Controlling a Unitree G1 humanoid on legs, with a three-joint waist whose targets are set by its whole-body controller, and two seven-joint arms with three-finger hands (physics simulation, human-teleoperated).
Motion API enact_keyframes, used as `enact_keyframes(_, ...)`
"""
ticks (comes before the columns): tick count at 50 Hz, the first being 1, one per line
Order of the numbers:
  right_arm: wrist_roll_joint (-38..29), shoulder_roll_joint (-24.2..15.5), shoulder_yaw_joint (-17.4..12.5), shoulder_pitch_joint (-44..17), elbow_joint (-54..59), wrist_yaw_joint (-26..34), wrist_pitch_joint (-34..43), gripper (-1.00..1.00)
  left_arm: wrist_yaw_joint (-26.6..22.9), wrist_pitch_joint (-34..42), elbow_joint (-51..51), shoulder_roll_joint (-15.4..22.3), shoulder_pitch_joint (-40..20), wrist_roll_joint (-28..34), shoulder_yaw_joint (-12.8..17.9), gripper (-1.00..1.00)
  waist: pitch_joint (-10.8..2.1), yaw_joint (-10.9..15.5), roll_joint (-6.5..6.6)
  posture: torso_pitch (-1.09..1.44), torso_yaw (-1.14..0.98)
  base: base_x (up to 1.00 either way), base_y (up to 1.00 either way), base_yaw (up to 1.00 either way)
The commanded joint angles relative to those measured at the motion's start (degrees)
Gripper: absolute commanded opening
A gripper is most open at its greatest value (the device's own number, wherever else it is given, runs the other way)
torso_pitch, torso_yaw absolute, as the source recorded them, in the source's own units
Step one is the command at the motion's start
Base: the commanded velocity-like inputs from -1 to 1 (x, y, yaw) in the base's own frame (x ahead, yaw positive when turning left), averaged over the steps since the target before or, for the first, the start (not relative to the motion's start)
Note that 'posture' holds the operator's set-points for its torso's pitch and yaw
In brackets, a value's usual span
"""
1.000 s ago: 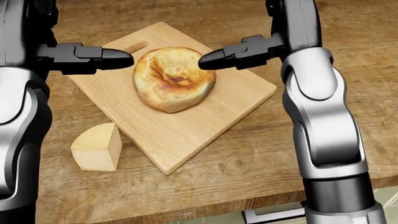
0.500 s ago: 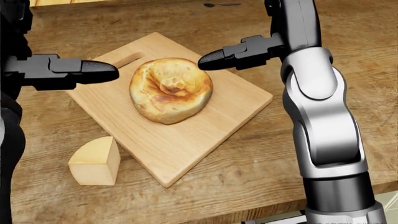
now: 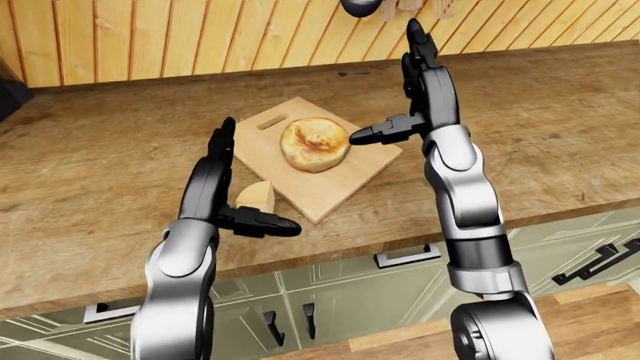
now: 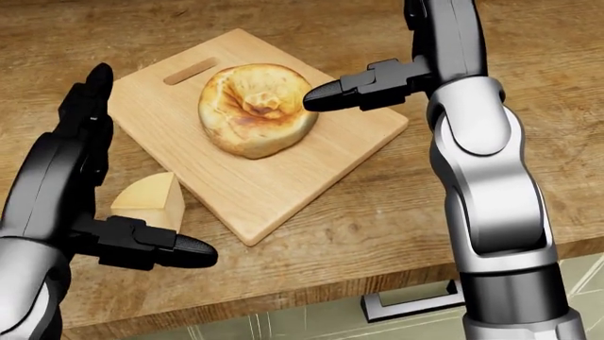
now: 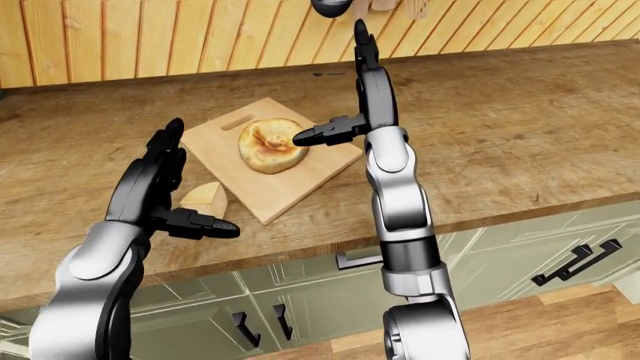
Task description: Pick up the wedge of cheese and place it on the slice of bread to prepare a simple cheese on bread dish.
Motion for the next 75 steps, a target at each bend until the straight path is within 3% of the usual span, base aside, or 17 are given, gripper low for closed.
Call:
enact_keyframes(1, -0.1, -0.4, -0.4, -2.1, -2.1, -0.2, -1.8, 1.00, -1.3, -3.2, -1.7, -0.1, -1.5, 3.2, 0.8, 1.00, -1.58, 0.0, 0.07, 0.00, 0.00, 0.00, 0.00, 0.00)
enact_keyframes(19, -0.3, -0.5, -0.4, -2.4, -0.9, -0.4, -2.4, 1.00, -4.7, -6.9, 1.3, -1.8, -0.8, 10.3, 2.3, 1.00, -2.39, -0.2, 0.13, 0.00, 0.00, 0.00, 0.00, 0.00)
enact_keyframes(20, -0.3, -0.5, -0.4, -2.4, -0.9, -0.4, -2.4, 1.00, -4.9, -6.9, 1.1, -1.8, -0.5, 10.5, 2.3, 0.80, -2.43, -0.2, 0.12, 0.00, 0.00, 0.00, 0.00, 0.00)
enact_keyframes(23, -0.5, -0.5, -0.4, -2.4, -0.8, -0.5, -2.5, 1.00, -5.1, -7.5, 1.5, -1.8, -0.2, 11.3, 2.5, 0.64, -2.50, -0.1, 0.08, 0.00, 0.00, 0.00, 0.00, 0.00)
enact_keyframes(24, -0.4, -0.5, -0.4, -2.4, -0.8, -0.4, -2.5, 1.00, -5.3, -7.7, 1.4, -1.8, 0.3, 11.7, 2.3, 0.46, -2.52, -0.1, 0.07, 0.00, 0.00, 0.00, 0.00, 0.00)
enact_keyframes(27, -0.6, -0.5, -0.4, -2.3, -0.8, -0.4, -2.5, 1.00, -5.9, -8.1, 1.5, -1.9, 0.6, 12.3, 2.5, 0.44, -2.57, -0.1, 0.04, 0.00, 0.00, 0.00, 0.00, 0.00)
enact_keyframes(30, -0.5, -0.5, -0.4, -2.3, -0.8, -0.4, -2.6, 1.00, -6.4, -8.6, 1.9, -2.0, 0.8, 12.6, 2.5, 0.18, -2.60, -0.1, 0.01, 0.00, 0.00, 0.00, 0.00, 0.00)
enact_keyframes(38, -0.8, -0.5, -0.4, -2.2, -0.8, -0.5, -2.6, 1.00, -6.8, -9.4, 2.7, -2.3, 1.2, 14.0, 2.4, -0.14, -2.59, -0.1, -0.04, 0.00, 0.00, 0.00, 0.00, 0.00)
enact_keyframes(40, -0.9, -0.4, -0.4, -2.2, -0.7, -0.5, -2.6, 1.00, -7.0, -9.7, 2.7, -2.5, 1.4, 14.1, 2.3, -0.29, -2.54, -0.1, -0.05, 0.00, 0.00, 0.00, 0.00, 0.00)
enact_keyframes(41, -0.8, -0.4, -0.4, -2.2, -0.8, -0.4, -2.6, 1.00, -7.1, -9.8, 2.7, -2.5, 1.5, 14.2, 2.3, -0.51, -2.52, -0.1, -0.06, 0.00, 0.00, 0.00, 0.00, 0.00)
enact_keyframes(42, -0.9, -0.4, -0.3, -2.2, -0.8, -0.4, -2.6, 1.00, -7.1, -9.7, 2.7, -2.5, 1.4, 14.3, 2.5, -0.59, -2.49, -0.1, -0.06, 0.00, 0.00, 0.00, 0.00, 0.00)
enact_keyframes(50, -1.1, -0.3, -0.3, -2.2, -0.7, -0.4, -2.7, 1.00, -9.2, -7.2, -0.5, -1.9, 1.0, 16.5, 2.2, -0.85, -2.27, -0.1, -0.09, 0.00, 0.00, 0.00, 0.00, 0.00)
enact_keyframes(56, -1.3, -0.3, -0.3, -2.3, -0.3, -0.4, -2.8, 1.00, -13.1, -1.5, -3.3, -0.7, -3.5, 21.1, 0.5, -0.90, -1.95, 0.0, -0.21, 0.00, 0.00, 0.00, 0.00, 0.00)
enact_keyframes(61, -1.4, -0.3, -0.2, -2.3, 0.0, -0.4, -3.0, 1.00, -18.9, 5.4, -0.8, 0.5, -14.7, 25.6, -0.8, -0.94, -1.72, 0.2, -0.41, 0.00, 0.00, 0.00, 0.00, 0.00)
enact_keyframes(63, -1.4, -0.2, -0.2, -2.4, 0.2, -0.3, -3.0, 1.00, -19.6, 5.7, 5.0, 0.3, -20.9, 25.8, -1.1, -0.93, -1.57, 0.3, -0.53, 0.00, 0.00, 0.00, 0.00, 0.00)
enact_keyframes(70, -1.6, -0.1, -0.1, -2.1, -0.4, -0.1, -2.8, 1.00, -17.0, 2.2, 21.5, -0.9, -32.7, 20.0, 2.4, -0.98, -1.53, 0.4, -0.90, 0.00, 0.00, 0.00, 0.00, 0.00)
enact_keyframes(75, -1.8, -0.1, -0.1, -2.0, -0.7, 0.0, -2.7, 1.00, -13.1, -0.6, 34.4, -1.1, -41.7, 14.7, 2.2, -0.97, -1.61, 0.3, -1.14, 0.00, 0.00, 0.00, 0.00, 0.00)
